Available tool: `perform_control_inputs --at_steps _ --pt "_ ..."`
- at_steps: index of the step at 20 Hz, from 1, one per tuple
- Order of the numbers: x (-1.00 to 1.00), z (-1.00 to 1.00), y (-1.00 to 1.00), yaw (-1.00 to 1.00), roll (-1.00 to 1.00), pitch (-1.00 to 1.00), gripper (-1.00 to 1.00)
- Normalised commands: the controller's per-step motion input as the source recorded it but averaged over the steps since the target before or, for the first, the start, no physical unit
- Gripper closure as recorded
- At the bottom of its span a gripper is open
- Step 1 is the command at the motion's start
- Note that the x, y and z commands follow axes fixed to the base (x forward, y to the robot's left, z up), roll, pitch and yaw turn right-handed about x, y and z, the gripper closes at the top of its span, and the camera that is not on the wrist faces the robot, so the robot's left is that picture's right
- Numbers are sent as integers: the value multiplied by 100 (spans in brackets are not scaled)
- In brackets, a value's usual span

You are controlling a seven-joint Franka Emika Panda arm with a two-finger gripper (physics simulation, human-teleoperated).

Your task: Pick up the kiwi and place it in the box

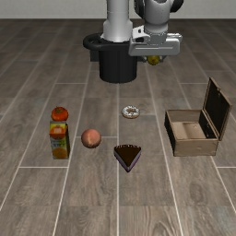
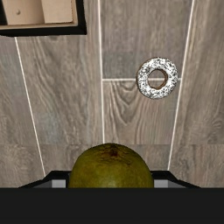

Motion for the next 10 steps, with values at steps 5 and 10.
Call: perform_control_inputs --at_steps 5,10 --pt "0 0 100 0 0 0 100" --pt "0 0 100 0 0 0 100"
